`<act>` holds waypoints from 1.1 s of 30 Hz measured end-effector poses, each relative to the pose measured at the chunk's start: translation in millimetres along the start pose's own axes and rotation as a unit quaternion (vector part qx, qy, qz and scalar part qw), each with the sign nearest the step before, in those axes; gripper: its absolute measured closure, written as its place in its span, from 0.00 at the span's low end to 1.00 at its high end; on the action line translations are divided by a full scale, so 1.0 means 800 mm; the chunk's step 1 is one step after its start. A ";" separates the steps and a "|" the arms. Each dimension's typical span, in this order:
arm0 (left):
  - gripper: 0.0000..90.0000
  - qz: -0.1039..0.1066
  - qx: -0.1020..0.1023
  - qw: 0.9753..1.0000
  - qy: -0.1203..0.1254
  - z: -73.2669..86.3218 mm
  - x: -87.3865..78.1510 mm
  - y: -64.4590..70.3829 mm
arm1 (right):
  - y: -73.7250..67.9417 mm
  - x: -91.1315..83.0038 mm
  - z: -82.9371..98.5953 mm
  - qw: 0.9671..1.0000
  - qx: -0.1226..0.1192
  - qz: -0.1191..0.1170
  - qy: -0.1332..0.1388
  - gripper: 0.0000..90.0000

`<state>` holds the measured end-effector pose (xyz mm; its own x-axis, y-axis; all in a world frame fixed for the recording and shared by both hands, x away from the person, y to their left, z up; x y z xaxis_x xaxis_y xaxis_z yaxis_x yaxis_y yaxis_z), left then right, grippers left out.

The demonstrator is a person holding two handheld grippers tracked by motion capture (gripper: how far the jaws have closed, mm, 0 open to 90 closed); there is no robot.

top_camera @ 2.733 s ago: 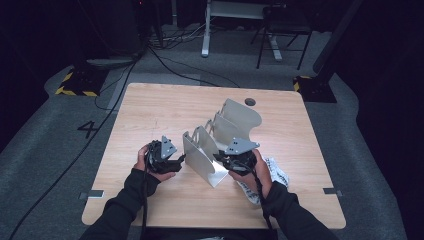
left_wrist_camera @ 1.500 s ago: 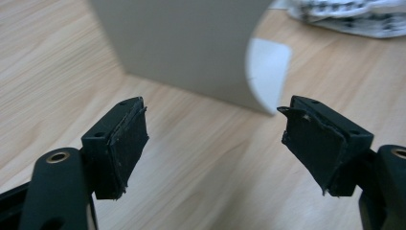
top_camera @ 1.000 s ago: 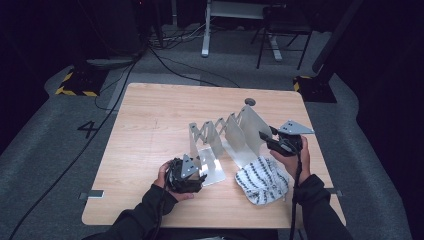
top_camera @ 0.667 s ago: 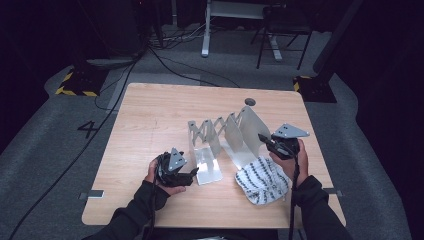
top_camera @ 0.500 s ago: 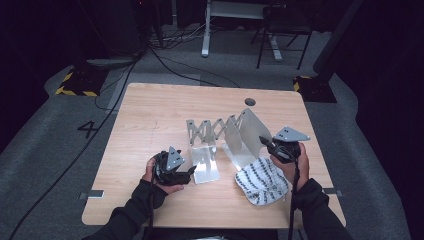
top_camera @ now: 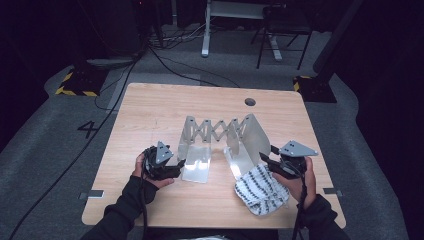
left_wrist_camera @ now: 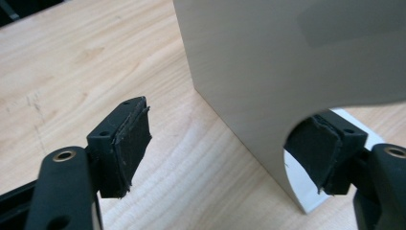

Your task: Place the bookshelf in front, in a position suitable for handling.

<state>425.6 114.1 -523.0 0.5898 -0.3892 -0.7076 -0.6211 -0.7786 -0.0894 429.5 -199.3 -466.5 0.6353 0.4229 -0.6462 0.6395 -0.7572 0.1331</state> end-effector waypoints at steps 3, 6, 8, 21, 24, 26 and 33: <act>0.28 0.032 -0.005 0.999 -0.008 0.011 -0.001 0.014 | -0.011 -0.017 0.021 1.000 -0.008 -0.018 -0.006 0.53; 0.28 0.048 0.001 0.998 -0.028 0.021 0.004 0.032 | -0.031 -0.025 0.044 0.998 -0.039 -0.042 -0.014 0.48; 0.28 0.056 0.000 0.998 -0.036 0.023 0.010 0.041 | -0.045 -0.025 0.062 0.996 -0.056 -0.064 -0.032 0.45; 0.34 0.048 -0.049 0.997 -0.027 0.016 0.036 0.027 | -0.077 0.013 0.117 0.984 -0.085 -0.111 -0.112 0.25; 0.36 0.036 -0.060 0.997 -0.017 0.013 0.033 0.013 | -0.083 0.023 0.128 0.979 -0.079 -0.131 -0.135 0.22; 0.38 0.036 -0.057 0.998 -0.017 0.013 0.032 0.012 | -0.084 0.027 0.131 0.977 -0.070 -0.143 -0.140 0.19; 0.51 0.055 -0.040 0.998 -0.015 0.010 0.038 0.016 | -0.090 0.034 0.128 0.976 -0.077 -0.149 -0.139 0.17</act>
Point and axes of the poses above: each handheld gripper's, and its own axes: x roughly forward along the jaws, z roughly out of its underside, y roughly to its right, the point moved 10 cm from there along x, roughly forward along the jaws, and after that the axes turned 9 degrees about -y, right-handed, at the moved point
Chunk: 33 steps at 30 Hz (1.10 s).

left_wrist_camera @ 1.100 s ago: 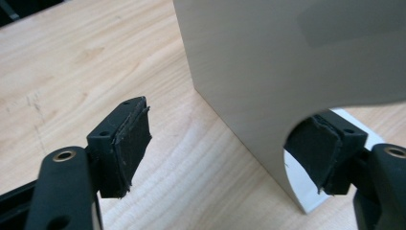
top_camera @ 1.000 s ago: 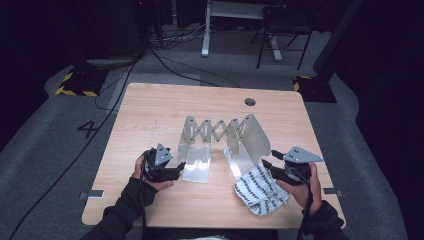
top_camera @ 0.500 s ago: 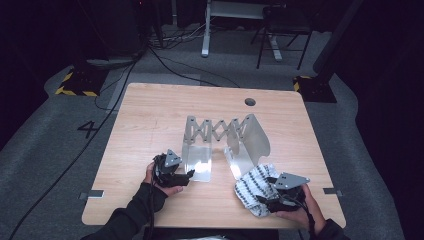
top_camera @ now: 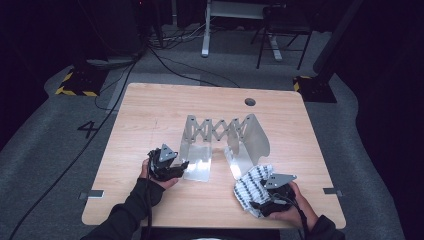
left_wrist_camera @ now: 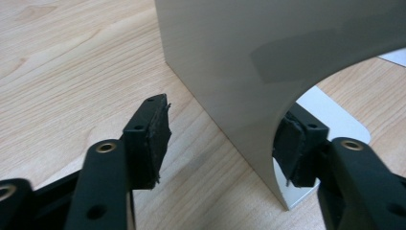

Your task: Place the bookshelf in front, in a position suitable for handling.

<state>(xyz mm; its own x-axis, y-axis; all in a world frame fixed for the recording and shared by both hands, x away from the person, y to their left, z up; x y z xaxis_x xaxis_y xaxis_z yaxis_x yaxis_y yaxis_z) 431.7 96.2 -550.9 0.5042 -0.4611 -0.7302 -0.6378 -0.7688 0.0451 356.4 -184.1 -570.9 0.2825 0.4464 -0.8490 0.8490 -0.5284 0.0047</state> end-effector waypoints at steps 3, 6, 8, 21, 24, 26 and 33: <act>0.62 0.015 0.010 1.000 -0.006 0.001 0.002 0.005 | -0.002 -0.001 -0.004 1.000 -0.001 0.000 -0.001 0.33; 0.71 0.025 0.016 1.000 -0.008 0.002 0.001 0.008 | -0.006 -0.003 -0.008 1.000 -0.007 -0.002 0.003 0.56; 0.75 0.032 0.020 0.999 -0.007 0.002 0.001 0.009 | -0.006 -0.003 -0.011 1.000 -0.009 -0.002 0.008 0.67; 0.57 0.016 -0.001 1.000 0.004 -0.001 0.003 -0.003 | -0.003 -0.016 -0.030 0.998 -0.024 0.038 0.044 0.86; 0.50 0.013 -0.001 1.000 0.020 -0.011 -0.002 -0.004 | 0.002 -0.033 -0.048 0.995 -0.008 0.060 0.081 0.86; 0.49 0.009 -0.002 1.000 0.030 -0.018 -0.005 -0.006 | 0.006 -0.046 -0.060 0.991 -0.005 0.084 0.104 0.86; 0.58 0.009 0.000 0.999 0.035 -0.026 -0.005 -0.006 | 0.021 -0.081 -0.087 0.977 0.008 0.139 0.161 0.86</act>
Point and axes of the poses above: each handheld gripper's, and its own axes: x roughly forward along the jaws, z roughly out of its underside, y roughly to its right, the point moved 10 cm from there along x, roughly forward along the jaws, and after that the axes turned 9 degrees about -y, right-handed, at the moved point
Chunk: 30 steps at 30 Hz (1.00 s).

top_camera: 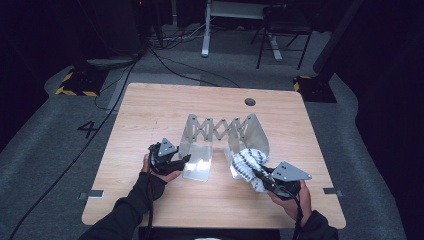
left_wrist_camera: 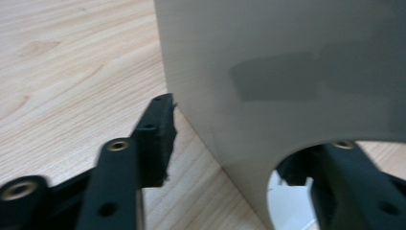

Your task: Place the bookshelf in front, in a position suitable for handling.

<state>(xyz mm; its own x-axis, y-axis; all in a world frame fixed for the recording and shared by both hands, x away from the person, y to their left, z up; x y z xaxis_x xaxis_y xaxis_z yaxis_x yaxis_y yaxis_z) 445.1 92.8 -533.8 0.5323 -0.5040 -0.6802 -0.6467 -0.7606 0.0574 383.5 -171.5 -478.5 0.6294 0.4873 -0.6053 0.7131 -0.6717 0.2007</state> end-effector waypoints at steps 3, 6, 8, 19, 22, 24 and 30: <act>0.72 0.002 0.015 1.000 0.003 -0.004 -0.002 0.005 | 0.005 -0.006 -0.014 1.000 0.001 0.016 0.019 0.86; 0.75 -0.004 0.011 1.000 -0.001 -0.004 -0.002 0.005 | 0.009 -0.011 -0.026 0.999 -0.003 0.030 0.032 0.86; 0.79 -0.007 0.006 1.000 0.000 -0.004 -0.002 0.002 | 0.014 -0.014 -0.038 0.998 -0.003 0.043 0.044 0.86; 0.87 -0.027 0.018 0.999 -0.013 0.001 -0.011 0.006 | 0.037 0.009 -0.091 0.992 0.005 0.118 0.048 0.86; 0.88 -0.028 0.028 0.999 -0.016 0.003 -0.013 0.008 | 0.039 0.017 -0.092 0.990 -0.007 0.135 0.035 0.86; 0.88 -0.024 0.033 0.999 -0.018 0.006 -0.016 0.013 | 0.042 0.026 -0.089 0.989 -0.011 0.143 0.025 0.86; 0.87 -0.022 0.044 0.998 -0.026 0.013 -0.024 0.023 | 0.045 0.041 -0.069 0.989 -0.023 0.146 0.009 0.86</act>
Point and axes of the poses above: each handheld gripper's, and its own axes: x roughly forward along the jaws, z roughly out of its underside, y roughly to its right, the point moved 10 cm from there along x, roughly forward along the jaws, and after that the axes turned 9 degrees about -y, right-handed, at the moved point
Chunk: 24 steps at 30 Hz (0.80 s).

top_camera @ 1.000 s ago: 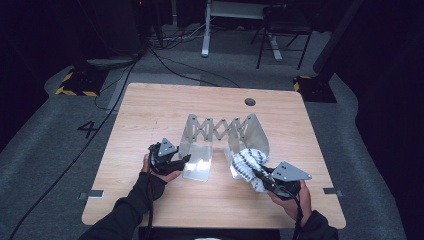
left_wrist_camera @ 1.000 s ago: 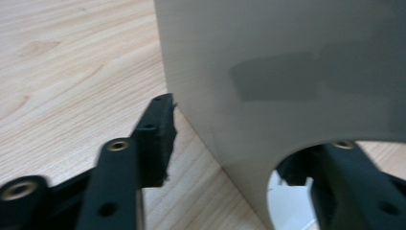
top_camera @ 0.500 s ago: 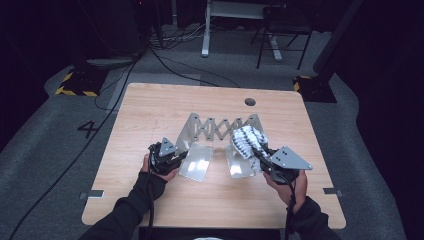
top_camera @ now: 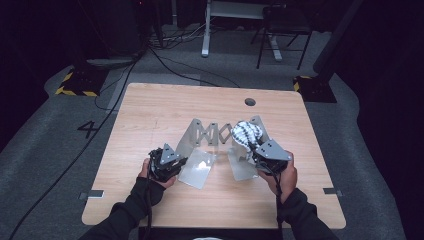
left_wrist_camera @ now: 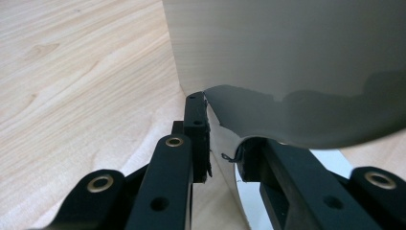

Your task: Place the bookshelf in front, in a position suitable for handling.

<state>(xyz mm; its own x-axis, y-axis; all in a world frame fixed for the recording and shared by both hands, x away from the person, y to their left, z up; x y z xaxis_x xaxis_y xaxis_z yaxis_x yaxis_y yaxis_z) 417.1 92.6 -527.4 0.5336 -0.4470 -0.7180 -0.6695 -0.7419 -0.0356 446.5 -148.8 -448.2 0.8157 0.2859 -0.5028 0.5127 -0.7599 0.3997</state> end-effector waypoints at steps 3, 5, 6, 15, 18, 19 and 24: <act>0.87 -0.001 0.001 1.000 -0.005 0.003 -0.004 0.005 | -0.007 0.002 0.007 1.000 -0.014 -0.004 -0.006 0.86; 0.86 -0.002 0.007 1.000 -0.008 0.006 -0.007 0.009 | -0.011 0.003 0.013 0.999 -0.029 0.000 -0.013 0.86; 0.86 -0.001 0.007 1.000 -0.008 0.007 -0.008 0.011 | -0.014 0.004 0.017 0.999 -0.033 -0.004 -0.018 0.86; 0.86 0.003 0.006 1.000 -0.009 0.015 -0.016 0.011 | -0.049 0.027 0.057 0.995 -0.070 -0.036 -0.069 0.86; 0.87 0.003 0.005 1.000 -0.007 0.015 -0.015 0.009 | -0.055 0.032 0.063 0.993 -0.072 -0.042 -0.078 0.85; 0.87 0.002 0.005 1.000 -0.006 0.015 -0.015 0.009 | -0.055 0.033 0.065 0.993 -0.071 -0.043 -0.081 0.86; 0.87 0.002 0.002 1.000 0.000 0.015 -0.014 0.007 | -0.066 0.044 0.084 0.989 -0.074 -0.062 -0.111 0.86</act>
<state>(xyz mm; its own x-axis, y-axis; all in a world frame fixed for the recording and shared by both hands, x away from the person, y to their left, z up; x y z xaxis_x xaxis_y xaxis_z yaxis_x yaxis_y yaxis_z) 401.1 99.0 -528.0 0.5314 -0.4499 -0.7177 -0.6733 -0.7385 -0.0357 430.4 -138.1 -538.6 0.6737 0.2231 -0.7045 0.6516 -0.6292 0.4238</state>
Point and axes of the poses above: each handheld gripper's, and its own axes: x roughly forward along the jaws, z roughly out of its underside, y roughly to its right, the point moved 10 cm from there along x, roughly forward along the jaws, and after that the axes turned 9 degrees about -y, right-handed, at the moved point
